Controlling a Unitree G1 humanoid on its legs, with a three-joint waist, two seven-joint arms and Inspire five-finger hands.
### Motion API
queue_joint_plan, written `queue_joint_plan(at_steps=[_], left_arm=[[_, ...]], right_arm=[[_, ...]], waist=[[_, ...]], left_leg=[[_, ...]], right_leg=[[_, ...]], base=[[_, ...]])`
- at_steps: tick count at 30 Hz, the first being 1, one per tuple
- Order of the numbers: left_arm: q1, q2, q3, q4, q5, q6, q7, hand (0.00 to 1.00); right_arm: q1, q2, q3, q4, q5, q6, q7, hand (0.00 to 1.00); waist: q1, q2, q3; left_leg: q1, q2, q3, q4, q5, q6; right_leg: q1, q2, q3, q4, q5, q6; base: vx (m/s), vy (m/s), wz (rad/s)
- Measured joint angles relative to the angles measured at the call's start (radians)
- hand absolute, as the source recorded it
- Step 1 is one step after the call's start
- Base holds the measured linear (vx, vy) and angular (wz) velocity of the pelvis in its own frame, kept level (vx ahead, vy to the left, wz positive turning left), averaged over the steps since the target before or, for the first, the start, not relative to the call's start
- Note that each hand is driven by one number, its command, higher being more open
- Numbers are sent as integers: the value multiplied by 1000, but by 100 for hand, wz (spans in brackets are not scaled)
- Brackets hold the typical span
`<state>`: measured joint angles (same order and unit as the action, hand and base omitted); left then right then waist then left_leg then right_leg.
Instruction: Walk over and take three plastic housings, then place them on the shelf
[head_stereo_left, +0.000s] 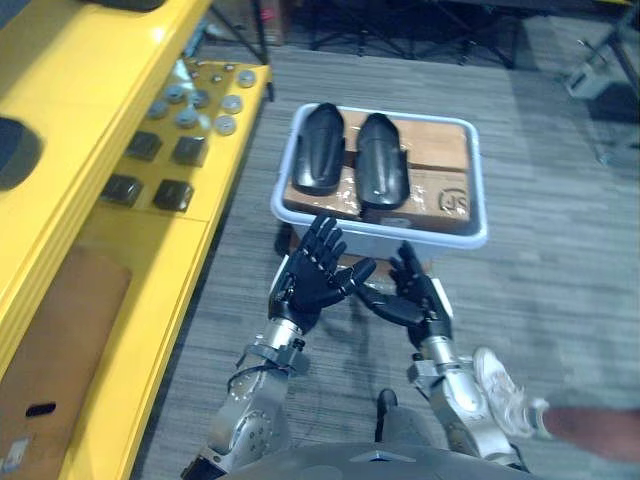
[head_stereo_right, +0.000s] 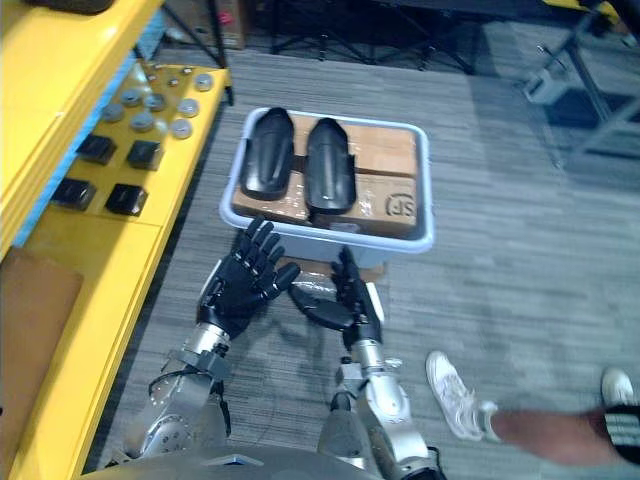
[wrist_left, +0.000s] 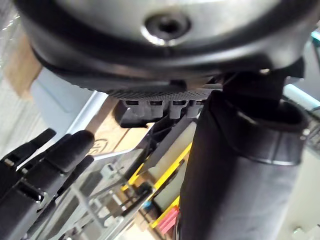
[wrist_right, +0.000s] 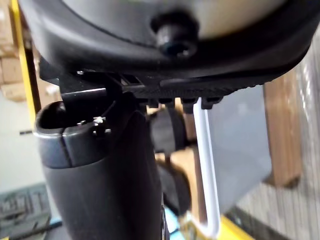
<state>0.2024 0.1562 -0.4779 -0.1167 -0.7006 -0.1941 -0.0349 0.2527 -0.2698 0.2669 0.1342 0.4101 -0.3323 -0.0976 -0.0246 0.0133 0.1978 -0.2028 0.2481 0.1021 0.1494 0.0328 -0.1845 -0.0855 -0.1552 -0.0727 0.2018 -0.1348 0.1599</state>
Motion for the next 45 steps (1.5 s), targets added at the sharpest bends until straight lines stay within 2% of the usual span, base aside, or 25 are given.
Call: queue_joint_plan(at_steps=[1,2,8,13,17,22,29,33,39,45], left_arm=[[-5,1,-3,0,5,-7,5,100],[-6,16,60,-25,4,-25,54,100],[-7,16,72,-50,7,-25,59,100],[-10,8,160,-50,146,-25,134,100],[-19,6,231,-50,271,-25,200,100],[-38,-4,268,-50,331,-25,254,100],[-6,-45,311,-50,356,-24,288,100],[30,-56,381,-50,358,-24,288,100],[43,-68,398,-50,356,-24,273,100],[45,-84,397,-50,354,-24,241,100]], right_arm=[[20,-11,-32,0,1,-1,0,100],[5,53,-20,-1,-3,0,20,100],[7,58,-27,-1,-3,0,20,100],[4,109,-121,-1,-4,18,7,100],[1,130,-188,-13,-3,41,-12,100],[0,141,-202,-53,-10,43,-22,100],[13,170,-209,-93,-14,-11,-75,100],[33,170,-273,-151,-80,-78,-120,100],[33,171,-293,-148,-90,-86,-144,100],[47,200,-293,-137,-87,-85,-109,100]], waist=[[-10,-1,0],[-6,-53,-15],[-7,-54,-15],[-8,-60,-11],[-6,-68,-1],[-7,-72,32],[-7,-62,37],[-6,-55,33],[-3,-34,-9],[-5,-22,-52]], left_leg=[[8,2,3,-1,-3,-2],[2,-64,-57,-30,10,9],[2,-65,-57,-38,12,10],[15,-66,-50,-118,54,14],[21,-65,-29,-144,61,22],[21,-64,-16,-145,61,21],[63,-63,-8,-148,59,22],[98,-62,-4,-158,54,14],[116,-63,-10,-171,64,17],[151,-62,-4,-195,65,14]], right_leg=[[-4,2,8,0,1,-1],[10,-39,-1,-98,68,16],[9,-38,-3,-101,71,12],[-8,-33,-7,-121,93,-1],[-13,-30,-9,-137,117,-11],[-23,-31,-9,-138,127,-18],[9,-31,-7,-149,126,-18],[40,-31,-18,-155,124,-19],[59,-32,-47,-157,124,-19],[86,-32,-61,-171,124,-19]], base=[[-40,-19,-27],[-22,-6,-14],[0,0,0],[-2,1,-1],[-12,12,-11],[-34,18,-10],[2,2,-5],[0,0,0],[3,-1,4],[-6,1,-1]])
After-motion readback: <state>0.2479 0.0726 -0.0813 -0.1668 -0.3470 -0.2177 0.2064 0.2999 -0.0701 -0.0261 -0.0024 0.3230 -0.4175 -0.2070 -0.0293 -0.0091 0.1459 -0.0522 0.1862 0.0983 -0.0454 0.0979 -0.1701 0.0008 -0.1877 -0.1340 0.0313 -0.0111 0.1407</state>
